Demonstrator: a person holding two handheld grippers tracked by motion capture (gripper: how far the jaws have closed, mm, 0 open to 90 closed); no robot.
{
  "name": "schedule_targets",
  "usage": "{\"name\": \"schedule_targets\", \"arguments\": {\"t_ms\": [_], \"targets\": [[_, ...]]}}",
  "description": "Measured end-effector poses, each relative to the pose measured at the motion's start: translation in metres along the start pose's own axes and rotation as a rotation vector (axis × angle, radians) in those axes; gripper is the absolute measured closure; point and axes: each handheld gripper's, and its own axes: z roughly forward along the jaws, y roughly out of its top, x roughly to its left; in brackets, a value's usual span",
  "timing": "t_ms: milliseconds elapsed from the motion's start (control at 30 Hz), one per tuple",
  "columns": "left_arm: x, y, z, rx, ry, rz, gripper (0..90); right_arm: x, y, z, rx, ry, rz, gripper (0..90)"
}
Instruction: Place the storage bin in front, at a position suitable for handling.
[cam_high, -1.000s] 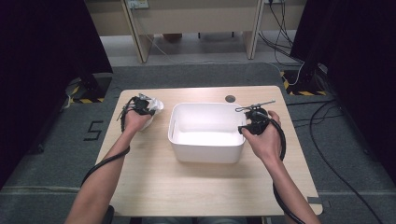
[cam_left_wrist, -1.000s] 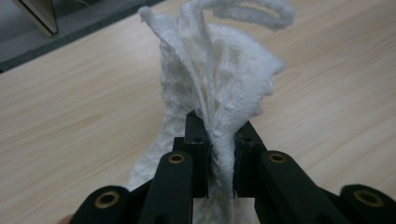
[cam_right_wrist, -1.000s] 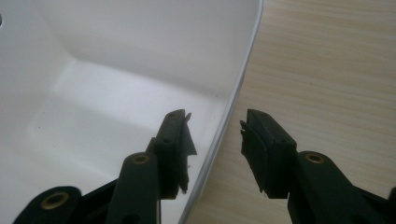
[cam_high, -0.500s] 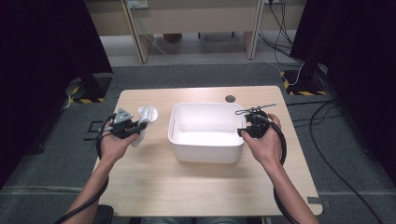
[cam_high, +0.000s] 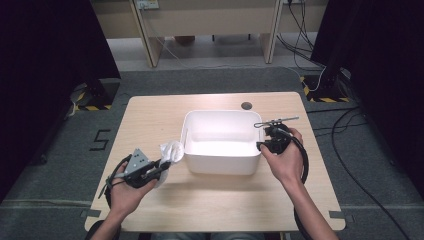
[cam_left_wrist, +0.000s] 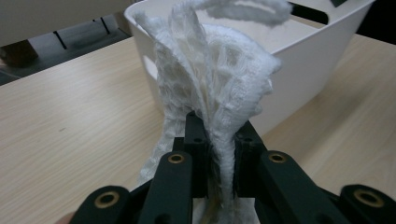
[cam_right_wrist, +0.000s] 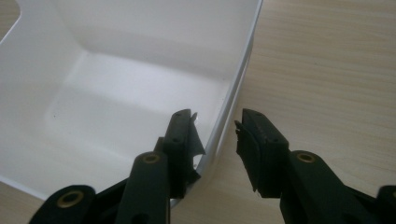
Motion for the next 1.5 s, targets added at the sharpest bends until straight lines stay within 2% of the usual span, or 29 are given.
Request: {"name": "schedule_targets", "arguments": {"t_ms": [67, 200, 333, 433, 467, 500, 533, 567, 633, 667, 900, 1000, 1133, 1267, 1500], "targets": [[-0.008, 0.001, 0.003, 0.000, -0.007, 0.019, 79.3, 0.002, -0.001, -0.001, 0.003, 0.007, -0.006, 70.4], [-0.013, 0.001, 0.013, 0.014, -0.002, 0.036, 79.3, 0.010, -0.003, 0.002, 0.003, -0.028, -0.021, 71.6], [-0.015, 0.002, 0.021, 0.026, 0.001, 0.031, 79.2, 0.014, 0.000, 0.006, -0.001, -0.035, -0.011, 72.6], [-0.009, 0.003, 0.029, 0.036, 0.009, 0.013, 79.1, 0.022, 0.006, 0.012, -0.003, -0.029, -0.015, 72.0], [-0.002, 0.003, 0.033, 0.038, 0.022, -0.002, 79.1, 0.028, 0.010, 0.017, -0.006, -0.017, -0.025, 70.8], [-0.002, 0.003, 0.033, 0.038, 0.022, -0.002, 79.1, 0.028, 0.010, 0.017, -0.006, -0.017, -0.025, 70.8], [0.004, 0.004, 0.035, 0.043, 0.036, -0.006, 79.1, 0.033, 0.014, 0.021, -0.014, -0.010, -0.033, 69.5], [0.004, 0.004, 0.035, 0.043, 0.036, -0.006, 79.2, 0.036, 0.017, 0.024, -0.019, -0.007, -0.041, 68.8], [0.013, 0.003, 0.038, 0.045, 0.064, -0.017, 79.2, 0.039, 0.021, 0.029, -0.029, 0.003, -0.055, 67.3], [0.015, 0.003, 0.038, 0.042, 0.065, -0.025, 79.2, 0.040, 0.023, 0.032, -0.034, 0.009, -0.057, 66.9], [0.014, -0.003, 0.038, 0.051, 0.064, -0.018, 79.2, 0.039, 0.022, 0.033, -0.064, 0.024, -0.062, 66.4], [0.010, -0.005, 0.038, 0.064, 0.053, -0.013, 79.2, 0.041, 0.021, 0.032, -0.063, 0.010, -0.081, 68.3], [0.005, -0.006, 0.038, 0.067, 0.048, -0.002, 79.2, 0.039, 0.021, 0.029, -0.066, 0.008, -0.083, 70.6], [0.006, -0.004, 0.044, 0.071, 0.062, 0.010, 79.2, 0.038, 0.020, 0.028, -0.079, 0.004, -0.095, 69.4], [0.007, -0.003, 0.049, 0.078, 0.057, 0.005, 79.2, 0.039, 0.019, 0.029, -0.083, -0.009, -0.115, 71.0]]}}
